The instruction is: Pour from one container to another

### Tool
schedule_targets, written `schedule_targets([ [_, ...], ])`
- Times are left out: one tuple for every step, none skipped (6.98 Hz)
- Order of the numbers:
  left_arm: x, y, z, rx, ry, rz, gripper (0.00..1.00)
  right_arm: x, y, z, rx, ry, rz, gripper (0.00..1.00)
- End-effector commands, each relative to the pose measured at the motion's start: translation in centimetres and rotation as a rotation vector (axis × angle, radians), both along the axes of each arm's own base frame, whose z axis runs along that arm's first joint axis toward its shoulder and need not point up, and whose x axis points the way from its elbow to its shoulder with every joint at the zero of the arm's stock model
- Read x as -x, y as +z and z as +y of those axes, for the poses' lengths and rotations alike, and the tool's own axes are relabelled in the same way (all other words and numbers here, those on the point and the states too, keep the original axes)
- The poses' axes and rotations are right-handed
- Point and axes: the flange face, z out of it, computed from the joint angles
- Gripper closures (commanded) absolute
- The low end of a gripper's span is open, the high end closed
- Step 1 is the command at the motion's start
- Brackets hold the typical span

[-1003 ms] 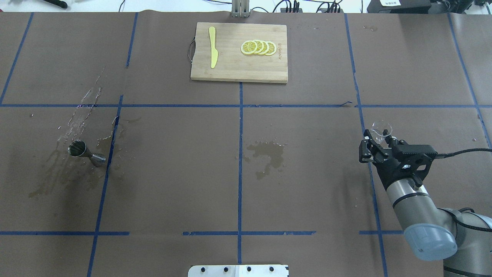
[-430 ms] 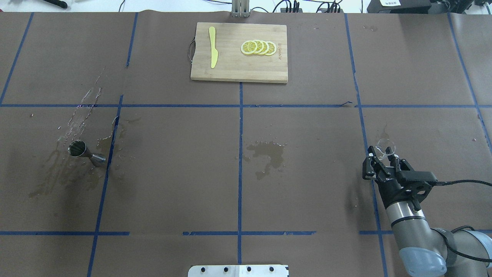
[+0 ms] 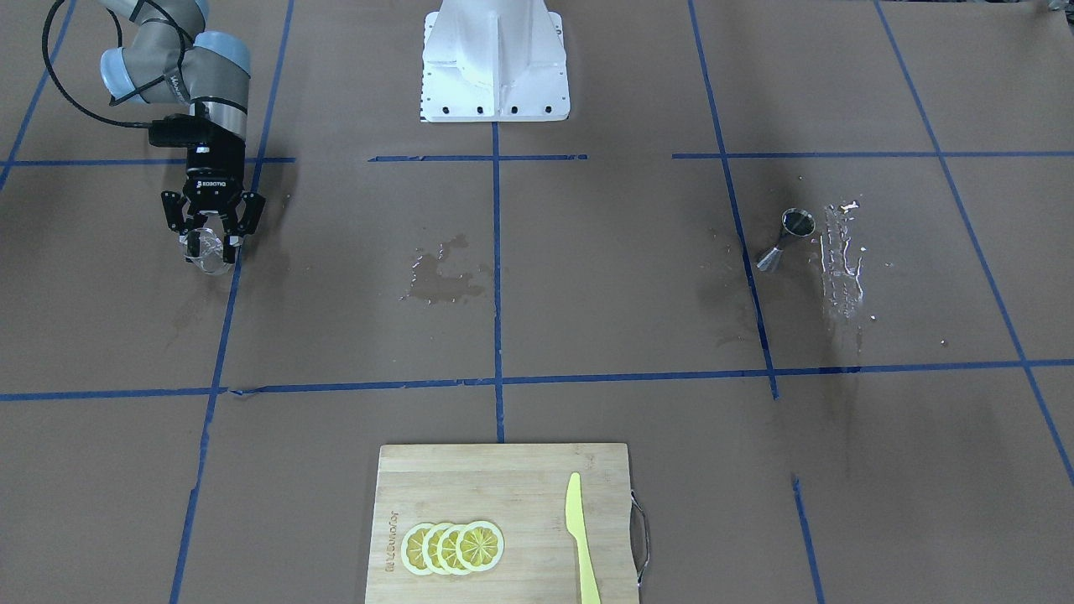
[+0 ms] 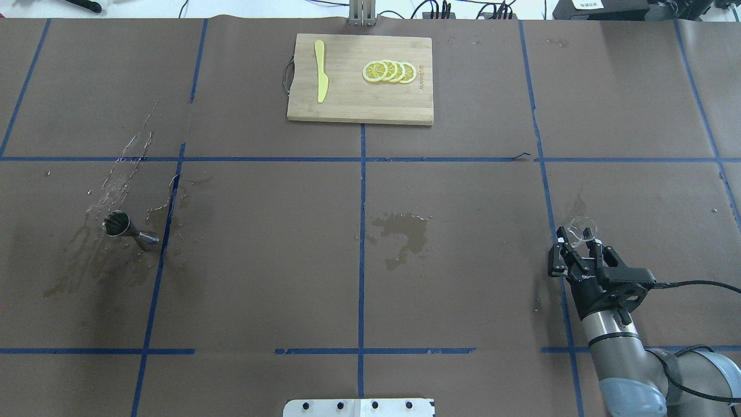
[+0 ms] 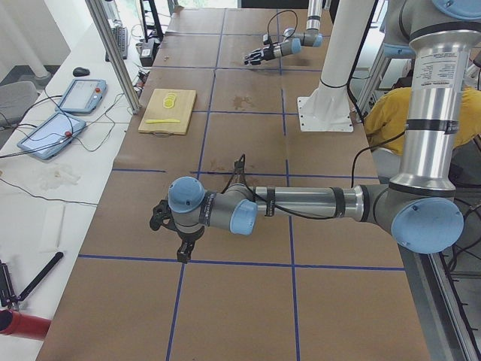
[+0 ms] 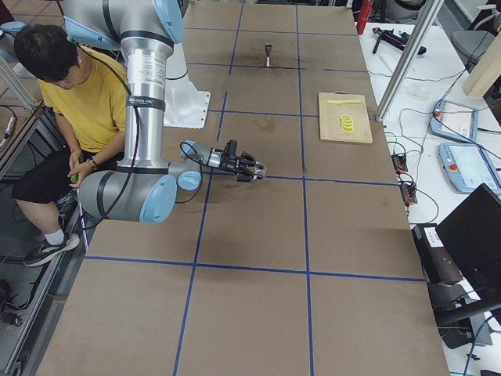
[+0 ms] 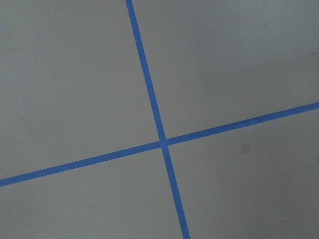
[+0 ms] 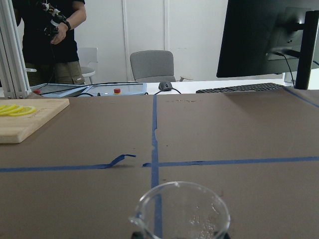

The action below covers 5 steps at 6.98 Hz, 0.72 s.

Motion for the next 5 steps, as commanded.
schedule_targets([
  [0.0, -0.1, 0.0, -0.002, 0.000, 0.000, 0.00, 0.3, 0.9, 0.4, 0.000, -0.008, 0.013, 0.91],
  [0.0, 0.0, 0.0, 0.000, 0.000, -0.001, 0.00, 0.5, 1.6, 0.5, 0.000, -0.011, 0.019, 0.90],
  [0.0, -0.1, 0.0, -0.002, 0.000, 0.000, 0.00, 0.4, 1.9, 0.5, 0.000, -0.011, 0.016, 0.88],
  [0.0, 0.1, 0.0, 0.001, 0.000, -0.001, 0.00, 0.5, 2.0, 0.6, 0.000, -0.012, 0.017, 0.79],
  [0.0, 0.0, 0.0, 0.000, 0.000, -0.001, 0.00, 0.7, 1.9, 0.6, -0.001, -0.013, 0.014, 0.72],
])
